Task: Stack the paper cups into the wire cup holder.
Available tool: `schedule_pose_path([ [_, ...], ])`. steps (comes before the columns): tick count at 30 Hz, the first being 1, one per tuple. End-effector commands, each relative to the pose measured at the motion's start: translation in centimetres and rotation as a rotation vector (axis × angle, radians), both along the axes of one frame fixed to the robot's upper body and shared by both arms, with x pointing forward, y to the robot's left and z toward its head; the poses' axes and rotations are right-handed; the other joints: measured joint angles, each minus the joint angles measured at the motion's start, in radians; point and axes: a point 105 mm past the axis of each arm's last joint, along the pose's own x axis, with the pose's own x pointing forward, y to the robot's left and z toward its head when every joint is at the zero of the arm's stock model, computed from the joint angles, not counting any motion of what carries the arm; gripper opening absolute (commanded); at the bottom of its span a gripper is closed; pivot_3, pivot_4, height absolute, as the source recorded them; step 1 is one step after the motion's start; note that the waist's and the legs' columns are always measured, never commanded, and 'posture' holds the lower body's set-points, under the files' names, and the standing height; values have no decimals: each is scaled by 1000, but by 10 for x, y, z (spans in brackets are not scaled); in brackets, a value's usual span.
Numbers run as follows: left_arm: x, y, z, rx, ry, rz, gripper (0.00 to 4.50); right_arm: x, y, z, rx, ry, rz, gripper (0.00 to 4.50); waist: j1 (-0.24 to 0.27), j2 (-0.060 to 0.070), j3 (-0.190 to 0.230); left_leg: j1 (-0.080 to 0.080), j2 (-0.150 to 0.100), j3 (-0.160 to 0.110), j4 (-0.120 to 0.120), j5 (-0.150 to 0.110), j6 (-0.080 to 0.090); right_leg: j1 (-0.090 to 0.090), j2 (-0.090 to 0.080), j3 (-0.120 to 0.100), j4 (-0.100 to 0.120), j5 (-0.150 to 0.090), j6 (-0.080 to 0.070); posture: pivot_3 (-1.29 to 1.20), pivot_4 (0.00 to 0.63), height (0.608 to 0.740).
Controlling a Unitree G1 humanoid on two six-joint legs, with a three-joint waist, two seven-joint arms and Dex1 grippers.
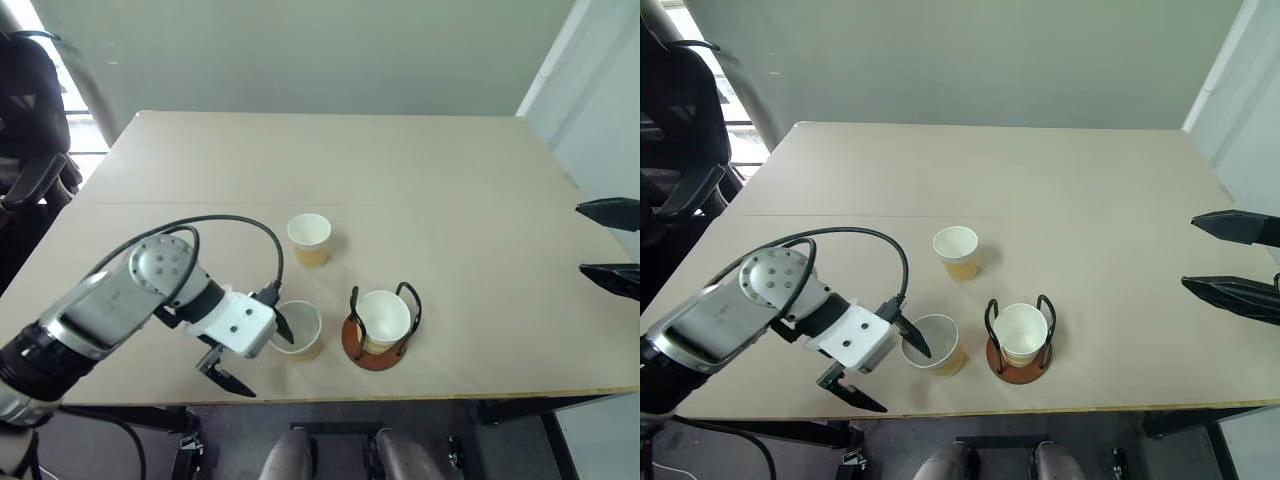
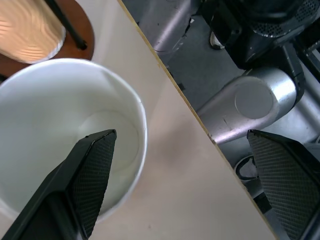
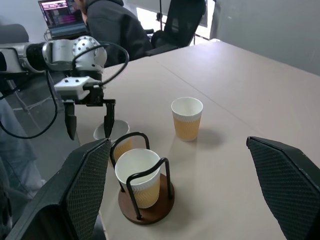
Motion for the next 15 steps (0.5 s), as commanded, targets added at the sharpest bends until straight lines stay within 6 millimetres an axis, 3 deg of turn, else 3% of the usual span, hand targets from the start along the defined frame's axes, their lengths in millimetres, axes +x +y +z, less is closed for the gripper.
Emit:
schedule_pose_path([
  [1,2,0,1,19,-22,-36,4500,-13,6,8,-23,-38,23,4460,0,0,0,0,0,0,0,0,0,0,0,0,0,0,1,0,150,740],
  [9,8,-2,1,1,-35,-33,1816,-17,9,9,-37,-38,21,4500,0,0,0,-1,0,0,0,-1,1,0,0,0,0,-1,5,0,150,740],
  [13,6,-4,1,-5,-28,-39,222,-17,9,11,-40,-44,18,4500,0,0,0,-1,0,0,0,-1,1,0,0,0,0,-1,5,0,150,740],
  [15,6,-5,1,-9,-25,-40,36,-15,9,12,-41,-50,12,4500,0,0,-1,-1,0,0,1,-1,2,0,0,0,0,-1,5,0,150,740],
])
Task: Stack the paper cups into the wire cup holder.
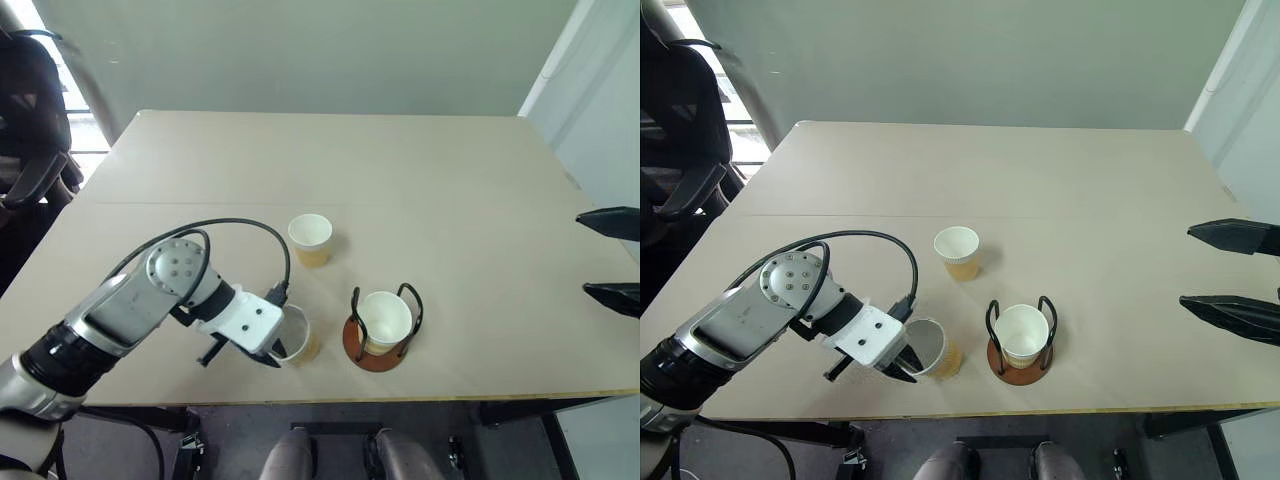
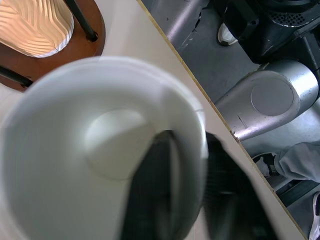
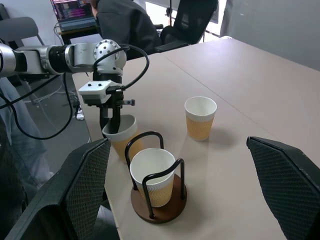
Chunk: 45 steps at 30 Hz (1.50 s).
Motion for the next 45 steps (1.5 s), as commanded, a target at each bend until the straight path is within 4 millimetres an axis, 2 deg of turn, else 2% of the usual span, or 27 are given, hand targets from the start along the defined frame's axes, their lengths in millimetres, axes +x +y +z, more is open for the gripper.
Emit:
schedule_pose_path([
  [1,-7,-3,7,3,7,-50,36,-3,0,11,-15,-65,-5,4500,0,0,0,0,0,0,0,0,0,0,0,0,0,0,0,0,150,740],
  [5,-14,-8,19,-12,23,-83,36,-3,2,15,-20,-82,5,4500,0,0,0,0,0,0,0,0,0,0,0,0,0,0,0,0,150,740],
  [7,-11,-7,32,-21,9,-76,36,-2,2,16,-26,-88,1,4500,0,0,0,0,0,0,1,0,0,0,0,0,0,0,1,0,150,740],
  [10,4,-6,69,-69,-58,-48,36,-3,0,17,-33,-94,-17,4500,5,0,0,0,0,0,1,1,1,0,0,0,1,0,1,0,150,740],
  [17,39,-12,131,-134,-254,-58,36,-7,0,19,-43,-116,-52,4500,10,0,0,-2,-1,0,1,1,3,0,-1,0,0,0,1,0,150,740],
  [22,49,-66,160,-232,-315,-244,36,-11,-3,19,-58,-131,-107,4500,25,0,0,-6,-2,-1,3,1,5,-1,-2,0,-2,1,5,0,150,740],
  [25,43,-92,162,-264,-295,-359,36,-13,-3,18,-65,-141,-129,4500,24,0,0,-9,-3,0,6,-2,9,-1,-3,0,-3,3,10,0,150,740],
  [29,28,-109,151,-255,-236,-484,36,-20,-3,16,-73,-141,-159,4500,20,1,0,-10,-3,2,6,-4,11,-1,-4,0,-6,3,13,0,150,740],
  [37,10,-114,143,-257,-130,-590,36,-34,-13,3,-163,-94,-267,4500,24,1,0,-11,-3,2,8,-5,13,1,-4,0,-9,0,17,0,150,740],
  [45,21,-128,131,-201,-152,-613,36,-38,-11,-1,-172,-95,-284,4500,27,2,0,-10,-4,2,18,-7,17,4,-5,1,-7,1,18,0,150,740],
])
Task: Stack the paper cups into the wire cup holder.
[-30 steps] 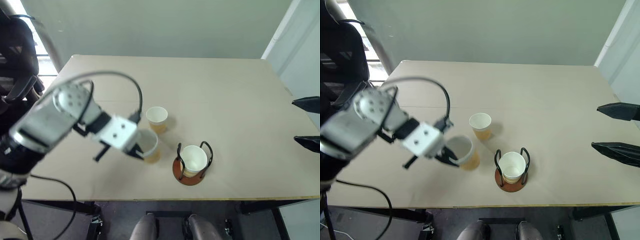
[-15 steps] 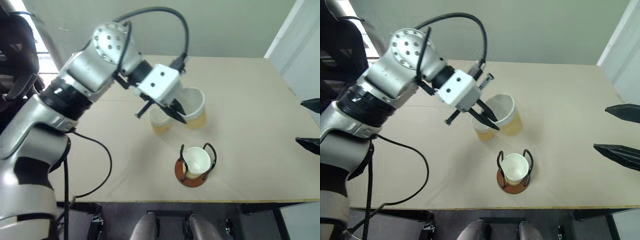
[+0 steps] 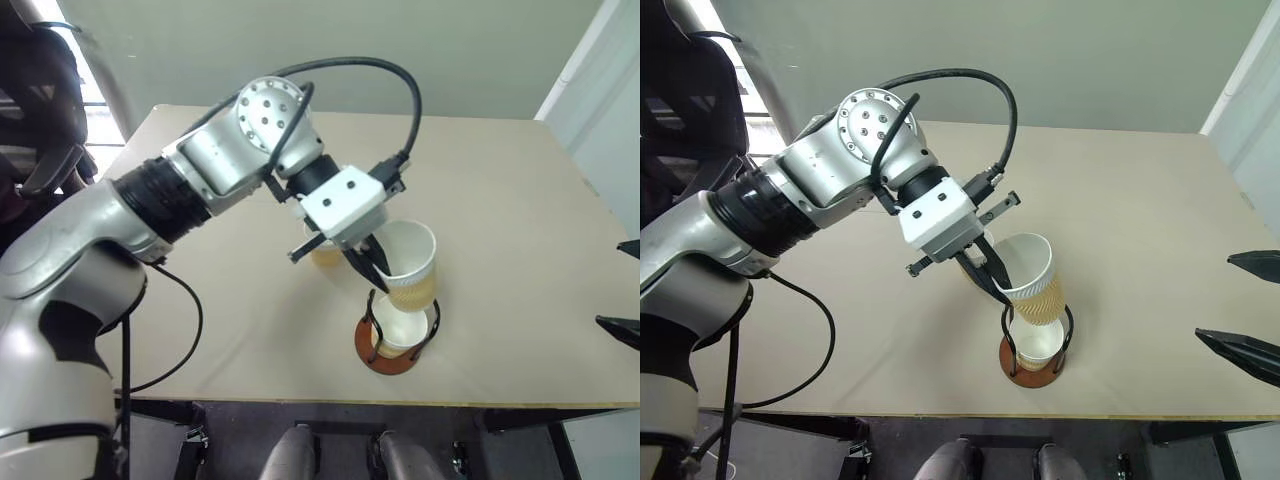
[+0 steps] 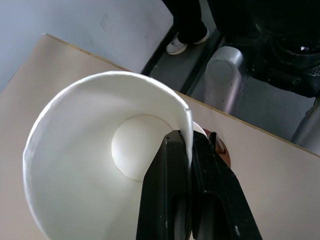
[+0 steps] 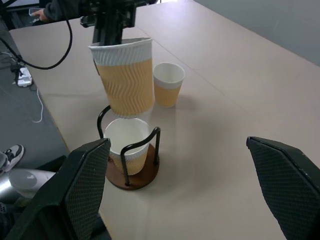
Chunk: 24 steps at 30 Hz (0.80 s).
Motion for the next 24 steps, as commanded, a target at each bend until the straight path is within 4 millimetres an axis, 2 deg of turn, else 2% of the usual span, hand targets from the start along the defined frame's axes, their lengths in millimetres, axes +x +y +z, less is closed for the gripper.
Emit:
schedule_pose_path([
  [1,2,-5,1,39,-56,-38,36,-4,1,6,-17,-53,-14,4500,0,0,0,0,0,0,1,0,0,1,0,0,0,0,0,0,150,740],
  [7,0,-7,-12,91,-42,-51,36,-4,0,7,-17,-57,-15,4500,0,0,0,0,-1,0,4,1,0,1,0,1,4,0,1,0,150,740],
  [23,6,-7,-22,119,-31,-25,36,5,-1,4,-25,-59,-12,4500,0,0,0,0,-1,0,4,0,0,1,0,1,5,-1,3,0,150,740],
  [24,5,-7,-22,119,-28,-26,209,5,-1,4,-25,-60,-11,4500,0,0,0,0,-2,0,4,1,0,1,0,1,5,-1,3,0,150,740],
])
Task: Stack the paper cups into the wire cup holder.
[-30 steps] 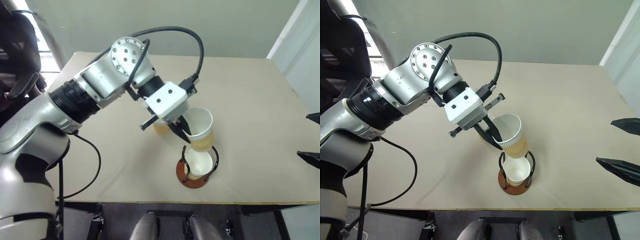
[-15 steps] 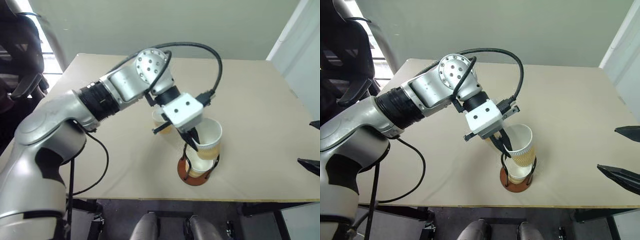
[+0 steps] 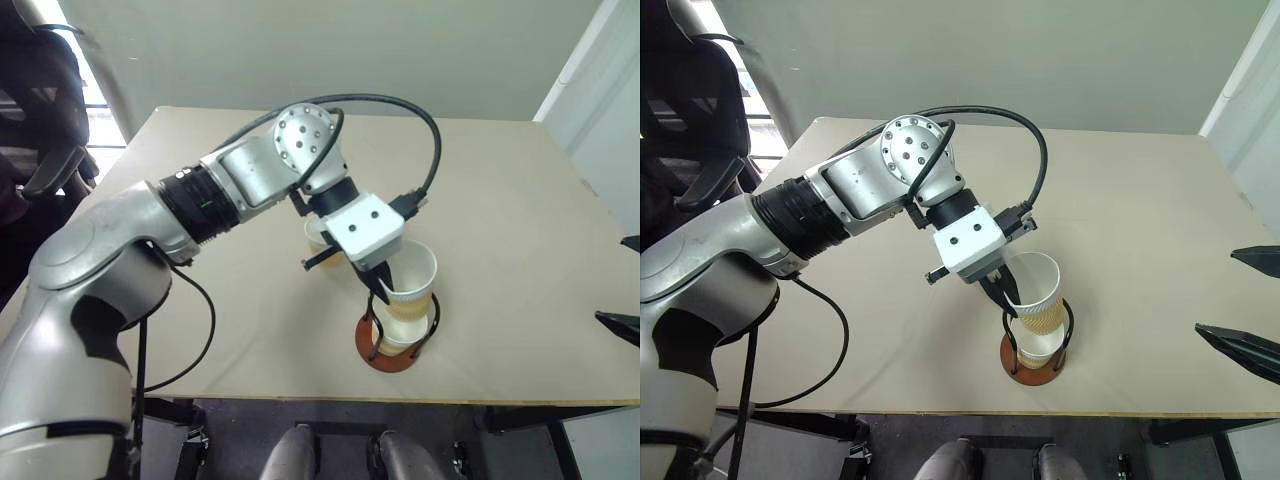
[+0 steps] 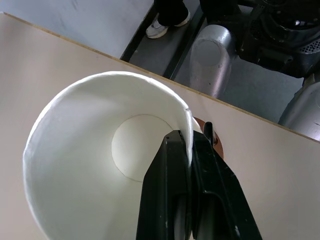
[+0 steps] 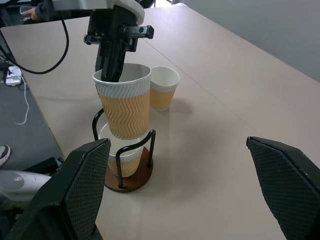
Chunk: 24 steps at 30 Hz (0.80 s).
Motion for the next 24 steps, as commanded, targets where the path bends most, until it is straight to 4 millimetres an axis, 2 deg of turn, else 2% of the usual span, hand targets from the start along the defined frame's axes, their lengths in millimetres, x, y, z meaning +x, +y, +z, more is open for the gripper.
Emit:
schedule_pose_path([
  [1,-2,1,1,19,-2,-25,428,2,-1,4,-15,-31,-9,4500,0,0,0,0,0,0,0,0,0,0,0,0,0,0,0,0,150,740],
  [2,-2,1,1,18,1,-25,598,2,-1,4,-15,-32,-9,4500,0,0,0,0,0,0,0,0,0,0,0,0,0,0,0,0,150,740],
  [9,0,1,0,15,-2,-17,3009,3,0,3,-16,-33,-11,4500,0,0,0,0,0,0,0,0,0,0,0,0,0,-1,1,0,150,740],
  [12,13,-9,11,-62,-13,42,4031,4,0,2,-16,-32,-10,4500,3,0,0,0,0,0,1,0,0,1,0,0,0,-1,1,0,150,740],
  [13,25,-14,18,-114,-37,93,4433,5,0,2,-16,-31,-10,4500,4,0,0,0,0,0,2,0,0,1,0,0,0,-1,2,0,150,740],
  [14,36,-16,23,-155,-54,152,4473,6,-1,2,-16,-30,-9,4500,4,0,0,-1,0,0,4,0,1,1,0,0,0,-1,2,0,150,740],
  [16,63,-7,28,-216,-86,301,4473,8,0,2,-17,-34,-4,4500,4,1,0,-1,0,0,7,-1,2,1,0,0,1,0,4,0,150,740],
  [18,84,22,24,-177,-78,451,4473,10,0,2,-18,-36,3,4500,-3,2,0,-1,0,0,8,-2,3,2,0,1,1,0,4,0,150,740],
  [21,104,63,14,-160,-39,633,4473,12,0,1,-16,-36,15,4500,-16,5,-2,0,0,1,8,-3,3,1,0,1,1,0,4,0,150,740],
  [24,111,91,0,-140,-2,729,4473,16,0,0,-15,-34,23,4500,-13,6,-2,0,0,1,7,-2,3,1,0,1,1,-1,5,0,150,740],
])
